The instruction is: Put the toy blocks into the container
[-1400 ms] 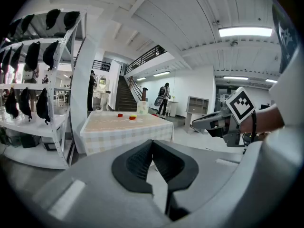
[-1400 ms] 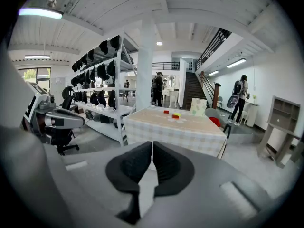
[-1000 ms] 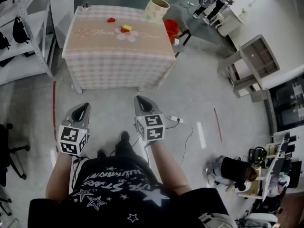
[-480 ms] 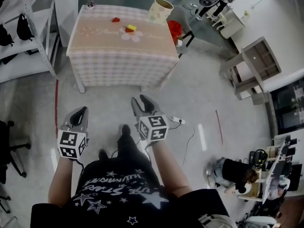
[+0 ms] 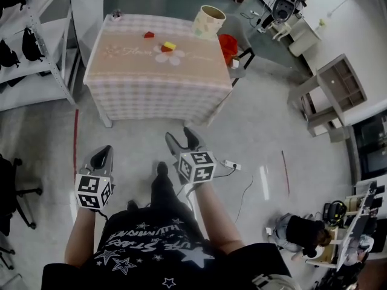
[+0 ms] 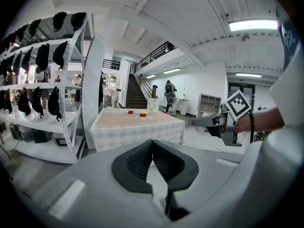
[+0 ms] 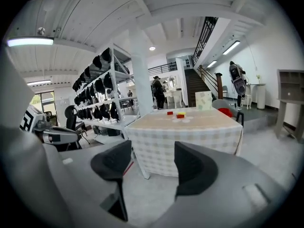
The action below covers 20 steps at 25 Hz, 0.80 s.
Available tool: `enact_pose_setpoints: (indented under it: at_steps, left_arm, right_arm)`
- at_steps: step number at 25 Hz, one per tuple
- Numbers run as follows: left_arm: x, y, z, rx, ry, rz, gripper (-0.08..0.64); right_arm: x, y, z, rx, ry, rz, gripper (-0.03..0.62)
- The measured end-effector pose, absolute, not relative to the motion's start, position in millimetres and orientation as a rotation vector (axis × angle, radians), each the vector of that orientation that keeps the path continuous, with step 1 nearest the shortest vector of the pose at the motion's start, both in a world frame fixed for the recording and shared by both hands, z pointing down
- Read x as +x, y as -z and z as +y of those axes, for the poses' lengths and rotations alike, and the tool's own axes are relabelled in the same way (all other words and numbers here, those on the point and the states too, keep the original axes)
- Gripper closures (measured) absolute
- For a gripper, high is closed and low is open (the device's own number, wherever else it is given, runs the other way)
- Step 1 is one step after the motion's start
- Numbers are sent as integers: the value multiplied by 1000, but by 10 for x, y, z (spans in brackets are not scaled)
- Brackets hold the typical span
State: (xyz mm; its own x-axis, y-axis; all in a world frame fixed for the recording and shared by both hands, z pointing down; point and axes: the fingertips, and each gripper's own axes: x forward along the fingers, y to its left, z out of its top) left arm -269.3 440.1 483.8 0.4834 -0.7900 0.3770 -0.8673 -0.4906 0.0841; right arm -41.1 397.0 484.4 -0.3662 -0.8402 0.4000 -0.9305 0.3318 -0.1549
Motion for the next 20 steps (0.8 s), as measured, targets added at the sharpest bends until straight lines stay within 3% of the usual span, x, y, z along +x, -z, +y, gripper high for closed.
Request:
enact_pose_setpoints:
  at_steps: [20]
  left_arm:
    - [-1398, -4809, 2451, 2353, -497, -1535, 549]
  right_arm:
    - [943, -4956, 1801, 1424, -660, -2418, 305]
